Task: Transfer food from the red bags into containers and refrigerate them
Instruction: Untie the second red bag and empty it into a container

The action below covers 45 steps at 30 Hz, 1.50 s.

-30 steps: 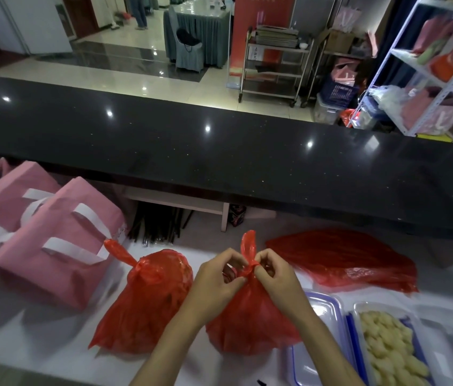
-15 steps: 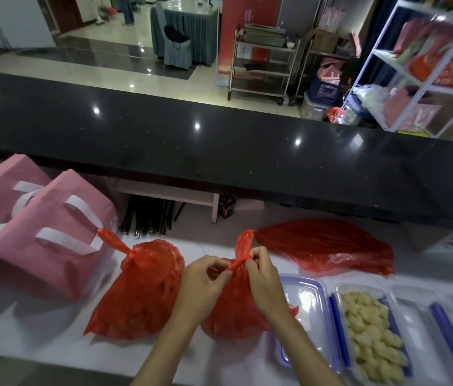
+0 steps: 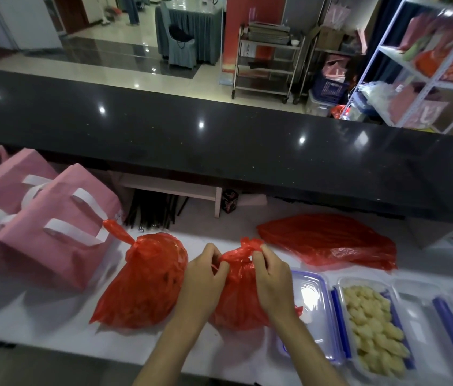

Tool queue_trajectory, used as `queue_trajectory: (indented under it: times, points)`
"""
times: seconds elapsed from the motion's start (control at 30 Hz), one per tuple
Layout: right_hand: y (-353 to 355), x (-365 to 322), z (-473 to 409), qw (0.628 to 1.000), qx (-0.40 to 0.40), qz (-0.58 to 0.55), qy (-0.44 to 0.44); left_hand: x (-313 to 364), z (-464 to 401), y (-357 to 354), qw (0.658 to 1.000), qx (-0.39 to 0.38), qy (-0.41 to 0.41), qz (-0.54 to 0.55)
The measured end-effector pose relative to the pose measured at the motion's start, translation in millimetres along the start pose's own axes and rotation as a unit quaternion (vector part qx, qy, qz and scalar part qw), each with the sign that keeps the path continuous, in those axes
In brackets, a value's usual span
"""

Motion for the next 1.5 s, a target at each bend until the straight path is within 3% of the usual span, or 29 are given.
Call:
queue_trajectory:
  times: [0.1, 0.23, 0.3, 0.43, 0.5, 0.63, 0.7, 0.77, 0.87, 0.97, 1.07, 1.17, 1.37, 1.5]
  points:
    - [10.9, -0.9, -3.1, 0.999, 0.044, 0.014, 0.000, 6.3, -0.5, 4.6, 1.000, 0.018, -0.010, -0.009]
    - [10.0, 36.6, -7.5, 0.981, 0.100, -0.092, -0.136, -8.3, -2.3, 6.0, 0.973, -0.019, 0.119, 0.199]
    - [3.8, 49.5, -8.6, 0.974, 0.082, -0.129, -0.168, -7.7, -4.5, 3.4, 0.973, -0.052, 0.107, 0.199]
    - [-15.3, 22.2, -15.6, 0.972, -0.076, -0.213, -0.070, -7.4, -15.9, 4.6, 0.962, -0.049, 0.107, 0.245]
    - [-22.7, 10.2, -15.3, 0.969, -0.169, -0.178, -0.009, -5.3, -23.6, 3.3, 0.945, -0.065, 0.116, 0.300]
    - [-14.7, 17.0, -29.0, 0.976, -0.177, -0.121, 0.050, -6.4, -34.8, -4.8, 0.913, -0.156, 0.123, 0.357]
    - [-11.5, 21.2, -35.3, 0.971, -0.177, -0.155, 0.038, -10.5, -42.2, -5.4, 0.928, -0.151, 0.115, 0.321]
    - [-13.1, 19.8, -39.9, 0.964, -0.189, -0.182, 0.039, -2.5, -48.0, -10.0, 0.963, -0.165, 0.068, 0.202]
    - [-18.4, 22.7, -46.1, 0.964, -0.197, -0.175, 0.032, -2.1, -47.8, -43.3, 0.954, -0.285, 0.027, 0.085]
    - [-14.0, 31.4, -54.8, 0.971, -0.194, -0.132, 0.046, -2.0, -58.8, -42.9, 0.968, -0.250, -0.021, 0.010]
    - [8.3, 43.2, -65.0, 0.983, -0.164, -0.035, 0.072, -13.0, -74.9, -26.5, 0.977, -0.213, -0.012, 0.011]
    - [37.5, 54.2, -67.5, 0.994, -0.087, -0.033, 0.050, -19.2, -79.9, -11.8, 0.981, -0.188, 0.005, 0.044]
    - [5.7, 20.3, -61.7, 0.974, -0.205, -0.073, 0.071, 2.4, -61.7, -28.9, 0.976, -0.206, -0.069, -0.027]
    - [17.2, 20.8, -70.9, 0.991, -0.087, -0.085, 0.059, 1.4, -66.8, -18.8, 0.986, -0.158, -0.051, -0.003]
Point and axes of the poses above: each hand's wrist, its own z-axis away from the middle knuckle, its own y-axis out of the back of the hand, x = y × z, the point moved 9 cm from there along -z, towards the middle knuckle, and after that the axes turned 13 degrees about y, right-handed, at the moved point
